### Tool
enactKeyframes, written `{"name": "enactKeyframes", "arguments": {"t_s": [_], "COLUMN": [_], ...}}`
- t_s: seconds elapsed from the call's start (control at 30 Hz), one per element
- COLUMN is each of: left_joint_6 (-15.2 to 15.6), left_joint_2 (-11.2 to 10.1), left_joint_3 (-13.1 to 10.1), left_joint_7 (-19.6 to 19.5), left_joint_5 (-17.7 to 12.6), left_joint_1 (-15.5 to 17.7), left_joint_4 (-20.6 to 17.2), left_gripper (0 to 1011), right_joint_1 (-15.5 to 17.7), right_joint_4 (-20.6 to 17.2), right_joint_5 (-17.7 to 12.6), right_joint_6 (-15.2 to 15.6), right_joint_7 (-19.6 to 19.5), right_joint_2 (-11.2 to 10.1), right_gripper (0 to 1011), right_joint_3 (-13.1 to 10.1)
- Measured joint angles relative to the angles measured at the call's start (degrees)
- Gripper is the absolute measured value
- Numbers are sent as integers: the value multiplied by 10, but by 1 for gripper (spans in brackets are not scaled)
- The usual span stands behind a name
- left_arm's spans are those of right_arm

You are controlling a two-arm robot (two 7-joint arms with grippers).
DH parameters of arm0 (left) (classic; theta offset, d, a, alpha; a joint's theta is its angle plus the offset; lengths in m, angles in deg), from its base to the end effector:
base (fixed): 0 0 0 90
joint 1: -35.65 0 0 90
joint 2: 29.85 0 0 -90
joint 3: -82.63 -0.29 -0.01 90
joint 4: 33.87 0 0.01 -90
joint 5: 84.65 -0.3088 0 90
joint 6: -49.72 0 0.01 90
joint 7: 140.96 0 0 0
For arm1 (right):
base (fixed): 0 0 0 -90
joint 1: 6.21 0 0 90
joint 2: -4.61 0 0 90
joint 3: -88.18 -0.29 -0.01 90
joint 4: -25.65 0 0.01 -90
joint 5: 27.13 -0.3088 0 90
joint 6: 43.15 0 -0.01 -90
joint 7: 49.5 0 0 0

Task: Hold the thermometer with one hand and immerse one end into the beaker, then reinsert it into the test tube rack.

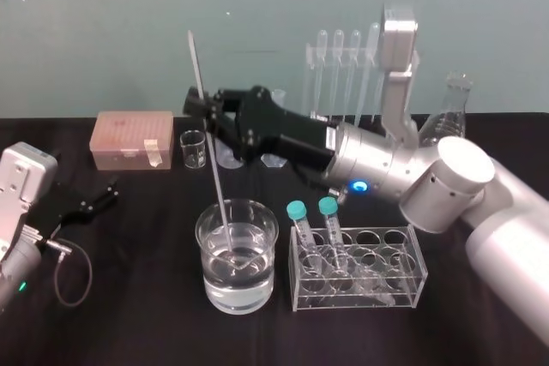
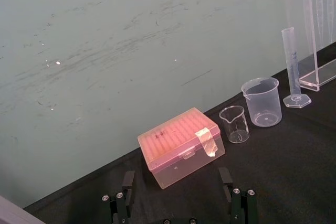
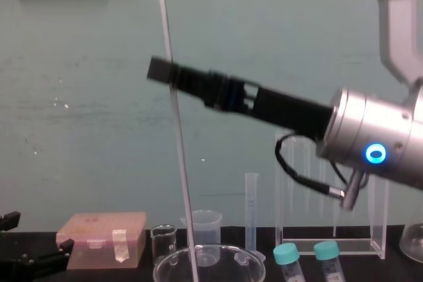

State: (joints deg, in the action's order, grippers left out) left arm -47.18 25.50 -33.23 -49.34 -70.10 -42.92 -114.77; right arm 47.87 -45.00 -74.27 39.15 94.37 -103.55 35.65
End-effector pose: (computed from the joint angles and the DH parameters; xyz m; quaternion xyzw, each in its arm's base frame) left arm 0.3581 0.0827 -0.3023 0.1416 -0.1324 0.5800 0.7913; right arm 0.4576 0.0512 -0.2144 0.1432 -0.0141 -0.0906 0.9854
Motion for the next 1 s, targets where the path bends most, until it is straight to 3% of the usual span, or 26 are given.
{"name": "enactKeyframes", "arguments": {"t_s": [0.47, 1.0], "left_joint_6": [0, 0], "left_joint_2": [0, 0], "left_joint_3": [0, 0], "left_joint_7": [0, 0], "left_joint_5": [0, 0], "left_joint_1": [0, 0], "left_joint_4": [0, 0], "left_gripper": [1008, 1008], "right_joint_1": [17, 34], "right_joint_4": [23, -5], "right_joint_5": [15, 17], "right_joint_6": [-15, -17], "right_joint_7": [12, 10], "right_joint_2": [0, -13], "right_gripper": [56, 56], "right_joint_3": [2, -9]}}
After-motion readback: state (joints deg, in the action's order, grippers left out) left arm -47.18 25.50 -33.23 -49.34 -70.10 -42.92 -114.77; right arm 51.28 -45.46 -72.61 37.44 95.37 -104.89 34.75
